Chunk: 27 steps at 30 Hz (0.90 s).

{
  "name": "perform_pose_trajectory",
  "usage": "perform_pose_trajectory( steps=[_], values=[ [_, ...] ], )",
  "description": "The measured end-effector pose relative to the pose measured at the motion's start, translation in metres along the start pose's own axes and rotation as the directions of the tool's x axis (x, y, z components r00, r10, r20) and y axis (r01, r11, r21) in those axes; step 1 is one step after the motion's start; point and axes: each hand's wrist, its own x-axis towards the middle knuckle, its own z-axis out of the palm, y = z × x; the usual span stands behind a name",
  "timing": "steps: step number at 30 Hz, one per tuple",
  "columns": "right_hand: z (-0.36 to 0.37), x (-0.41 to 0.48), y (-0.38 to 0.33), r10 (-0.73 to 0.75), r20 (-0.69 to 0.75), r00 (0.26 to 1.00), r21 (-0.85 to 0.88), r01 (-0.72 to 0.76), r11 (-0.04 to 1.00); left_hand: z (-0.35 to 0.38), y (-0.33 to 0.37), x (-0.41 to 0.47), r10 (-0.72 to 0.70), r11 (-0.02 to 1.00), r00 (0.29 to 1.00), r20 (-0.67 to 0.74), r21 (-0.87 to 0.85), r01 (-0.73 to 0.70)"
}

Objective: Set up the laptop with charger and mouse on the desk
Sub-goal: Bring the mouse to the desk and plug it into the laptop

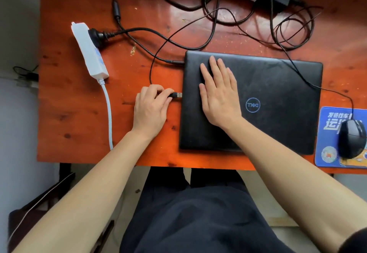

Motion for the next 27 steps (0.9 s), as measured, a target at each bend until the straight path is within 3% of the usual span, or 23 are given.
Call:
perform_pose_trajectory(
  steps=[15, 27],
  values=[
    [0.006, -0.001, -0.004, 0.03, -0.127, 0.991, 0.009, -0.029, 1.0, 0.015, -0.006, -0.009, 0.062, 0.998, 0.992, -0.109, 0.009, -0.061],
    [0.011, -0.004, -0.005, 0.035, -0.18, 0.983, 0.007, -0.034, 0.999, 0.017, -0.01, -0.007, 0.153, 0.988, 0.985, -0.078, -0.013, -0.155]
  ],
)
